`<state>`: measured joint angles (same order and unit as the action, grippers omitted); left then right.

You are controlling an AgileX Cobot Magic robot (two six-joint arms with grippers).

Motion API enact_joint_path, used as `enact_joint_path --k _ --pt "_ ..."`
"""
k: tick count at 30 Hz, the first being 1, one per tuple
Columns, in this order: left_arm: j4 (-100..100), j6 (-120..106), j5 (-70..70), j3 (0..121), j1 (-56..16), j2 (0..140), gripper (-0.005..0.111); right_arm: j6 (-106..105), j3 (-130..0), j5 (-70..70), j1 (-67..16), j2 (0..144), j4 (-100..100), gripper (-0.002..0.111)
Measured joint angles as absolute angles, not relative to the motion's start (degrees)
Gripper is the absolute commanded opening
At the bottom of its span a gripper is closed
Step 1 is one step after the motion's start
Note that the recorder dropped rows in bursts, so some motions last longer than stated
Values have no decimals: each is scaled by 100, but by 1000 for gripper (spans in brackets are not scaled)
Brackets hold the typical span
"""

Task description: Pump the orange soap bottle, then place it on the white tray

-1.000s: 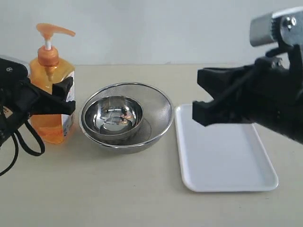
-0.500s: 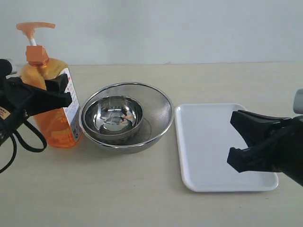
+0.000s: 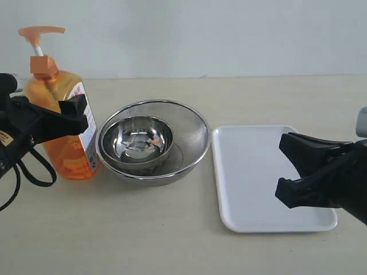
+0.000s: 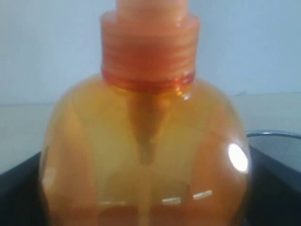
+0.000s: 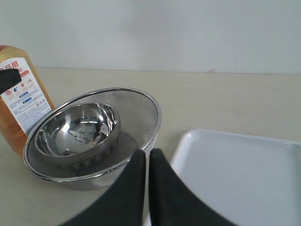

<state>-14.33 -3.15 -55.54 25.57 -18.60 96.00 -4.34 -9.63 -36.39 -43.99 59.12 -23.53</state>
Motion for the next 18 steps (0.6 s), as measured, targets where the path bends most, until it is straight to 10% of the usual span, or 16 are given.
enact_joint_path --k 18 --pt "-1433 -323 -5465 2557 -1860 9671 84 -434 -963 -3639 -4399 5912 -2308 0"
